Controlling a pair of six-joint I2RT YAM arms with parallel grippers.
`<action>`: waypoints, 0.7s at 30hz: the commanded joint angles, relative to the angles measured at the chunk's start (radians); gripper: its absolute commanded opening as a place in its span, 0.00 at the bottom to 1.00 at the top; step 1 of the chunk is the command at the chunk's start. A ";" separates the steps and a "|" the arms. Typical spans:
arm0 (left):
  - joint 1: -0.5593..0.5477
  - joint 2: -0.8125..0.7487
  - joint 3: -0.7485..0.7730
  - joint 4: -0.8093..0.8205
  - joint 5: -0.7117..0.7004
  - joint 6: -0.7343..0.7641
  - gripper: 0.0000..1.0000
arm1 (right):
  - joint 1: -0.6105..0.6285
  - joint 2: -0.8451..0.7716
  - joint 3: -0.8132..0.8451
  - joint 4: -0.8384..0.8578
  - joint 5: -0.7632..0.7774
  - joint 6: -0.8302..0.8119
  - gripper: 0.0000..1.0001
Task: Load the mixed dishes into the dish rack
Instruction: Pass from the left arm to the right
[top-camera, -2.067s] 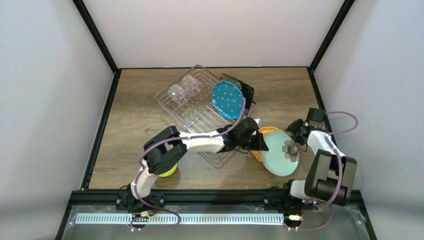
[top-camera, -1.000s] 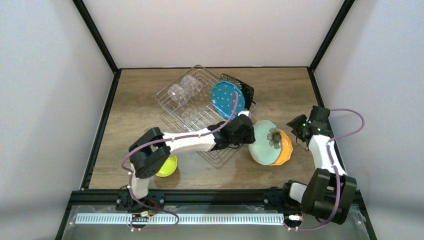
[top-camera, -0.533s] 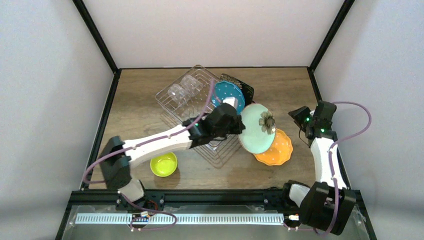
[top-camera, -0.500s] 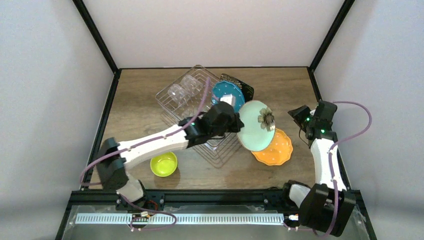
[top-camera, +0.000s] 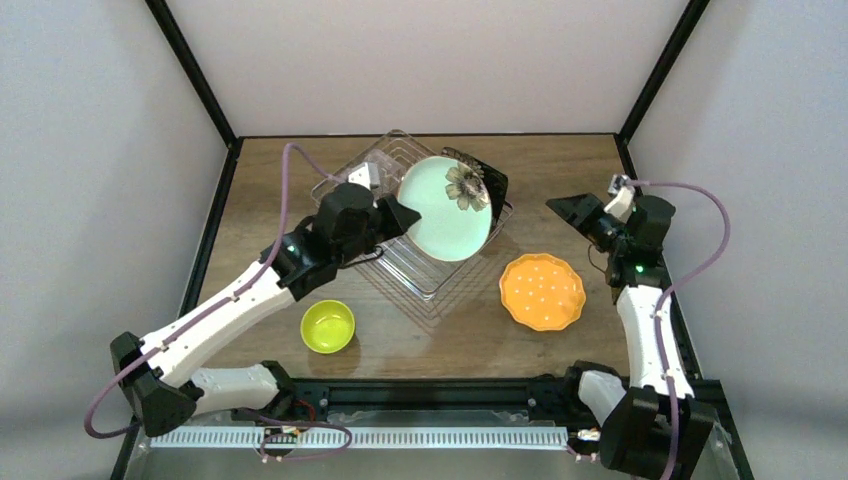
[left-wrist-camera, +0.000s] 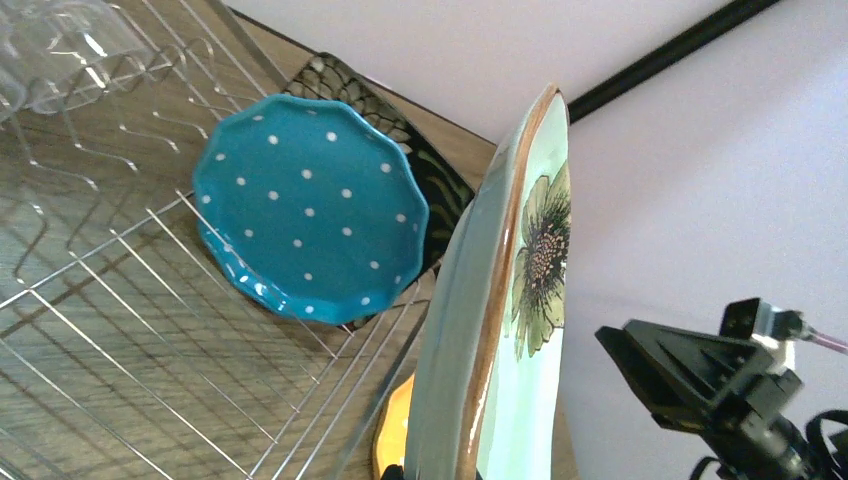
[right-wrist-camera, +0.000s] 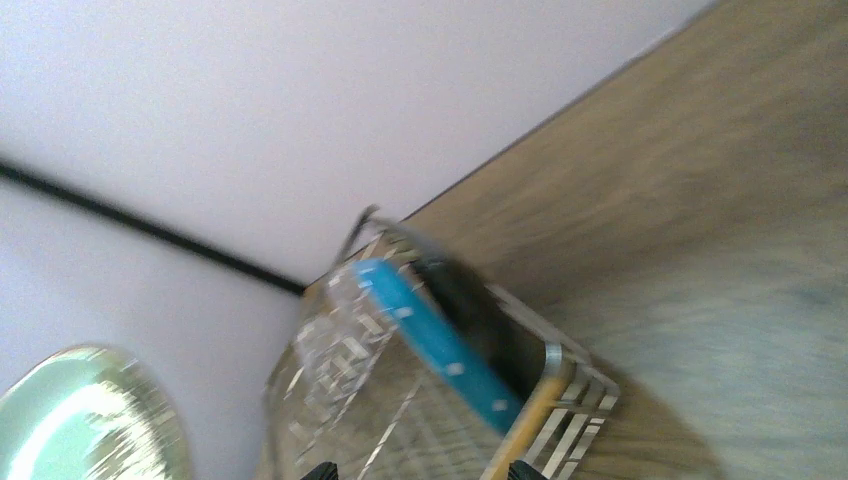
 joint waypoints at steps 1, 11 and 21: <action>0.049 -0.040 0.006 0.104 0.109 -0.078 0.03 | 0.095 0.033 0.086 0.102 -0.185 -0.030 0.96; 0.137 -0.051 -0.001 0.152 0.234 -0.134 0.03 | 0.302 0.103 0.162 0.117 -0.279 -0.066 0.95; 0.198 -0.059 -0.061 0.243 0.339 -0.195 0.03 | 0.366 0.138 0.158 0.103 -0.323 -0.105 0.94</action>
